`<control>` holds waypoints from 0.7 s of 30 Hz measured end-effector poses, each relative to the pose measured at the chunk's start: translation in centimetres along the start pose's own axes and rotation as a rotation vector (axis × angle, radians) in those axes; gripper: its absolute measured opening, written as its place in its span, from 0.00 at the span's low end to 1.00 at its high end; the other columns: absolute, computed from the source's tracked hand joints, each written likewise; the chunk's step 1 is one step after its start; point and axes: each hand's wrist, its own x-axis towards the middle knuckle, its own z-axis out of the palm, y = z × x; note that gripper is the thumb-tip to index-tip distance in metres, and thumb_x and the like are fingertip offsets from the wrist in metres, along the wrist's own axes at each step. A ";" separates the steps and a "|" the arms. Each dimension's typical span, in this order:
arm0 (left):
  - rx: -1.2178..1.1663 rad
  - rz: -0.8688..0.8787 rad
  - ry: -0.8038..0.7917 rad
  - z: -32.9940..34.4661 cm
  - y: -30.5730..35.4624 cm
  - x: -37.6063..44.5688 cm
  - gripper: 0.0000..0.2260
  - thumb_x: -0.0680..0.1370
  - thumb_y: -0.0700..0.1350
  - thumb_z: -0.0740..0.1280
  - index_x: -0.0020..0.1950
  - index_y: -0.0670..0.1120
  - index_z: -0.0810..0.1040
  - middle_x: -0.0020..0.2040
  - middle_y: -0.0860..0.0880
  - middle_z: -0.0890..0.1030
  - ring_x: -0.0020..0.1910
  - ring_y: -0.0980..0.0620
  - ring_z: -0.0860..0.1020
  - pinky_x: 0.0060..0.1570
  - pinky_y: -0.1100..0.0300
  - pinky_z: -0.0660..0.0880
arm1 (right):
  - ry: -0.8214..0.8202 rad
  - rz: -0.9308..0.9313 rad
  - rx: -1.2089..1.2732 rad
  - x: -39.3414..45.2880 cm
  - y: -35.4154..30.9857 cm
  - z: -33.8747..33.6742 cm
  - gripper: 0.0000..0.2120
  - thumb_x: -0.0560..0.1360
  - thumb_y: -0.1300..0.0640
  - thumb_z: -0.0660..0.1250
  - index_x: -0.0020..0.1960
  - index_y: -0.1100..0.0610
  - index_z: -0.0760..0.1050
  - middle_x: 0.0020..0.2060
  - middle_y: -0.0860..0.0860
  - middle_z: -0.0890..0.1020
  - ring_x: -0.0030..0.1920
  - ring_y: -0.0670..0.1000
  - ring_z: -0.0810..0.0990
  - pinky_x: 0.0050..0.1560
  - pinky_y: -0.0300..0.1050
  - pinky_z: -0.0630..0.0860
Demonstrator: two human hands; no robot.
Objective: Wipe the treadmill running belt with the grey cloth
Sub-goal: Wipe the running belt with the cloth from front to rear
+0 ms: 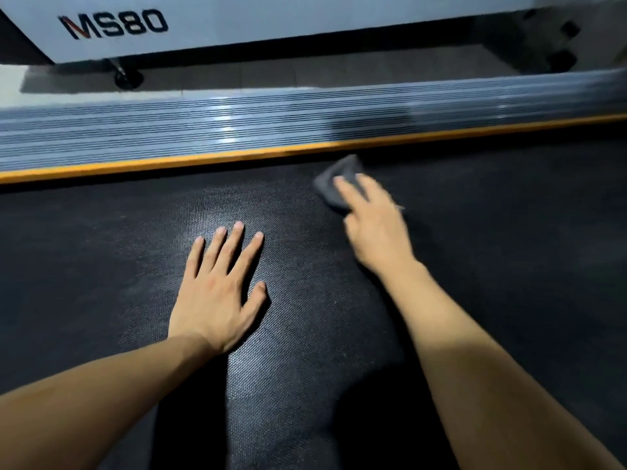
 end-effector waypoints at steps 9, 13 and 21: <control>0.016 -0.016 0.007 0.3 0.1 0.0 0.31 0.80 0.61 0.48 0.83 0.55 0.49 0.84 0.47 0.50 0.83 0.47 0.46 0.80 0.42 0.46 | 0.172 0.272 -0.064 -2.1 -2.3 1.7 0.28 0.71 0.59 0.62 0.71 0.61 0.72 0.66 0.70 0.72 0.62 0.68 0.75 0.64 0.57 0.70; 0.002 -0.007 0.018 0.2 0.0 0.0 0.31 0.80 0.61 0.49 0.83 0.54 0.52 0.84 0.47 0.52 0.83 0.46 0.48 0.80 0.43 0.46 | -0.025 -0.066 0.108 -4.9 -9.2 2.6 0.30 0.71 0.62 0.67 0.73 0.56 0.70 0.72 0.65 0.69 0.68 0.65 0.71 0.69 0.57 0.69; -0.015 -0.011 0.056 0.3 0.3 0.0 0.31 0.79 0.58 0.50 0.82 0.54 0.56 0.83 0.46 0.55 0.82 0.44 0.52 0.80 0.42 0.48 | 0.039 0.262 -0.028 -6.3 5.6 -4.2 0.28 0.76 0.60 0.57 0.77 0.54 0.64 0.75 0.64 0.63 0.73 0.64 0.65 0.73 0.54 0.62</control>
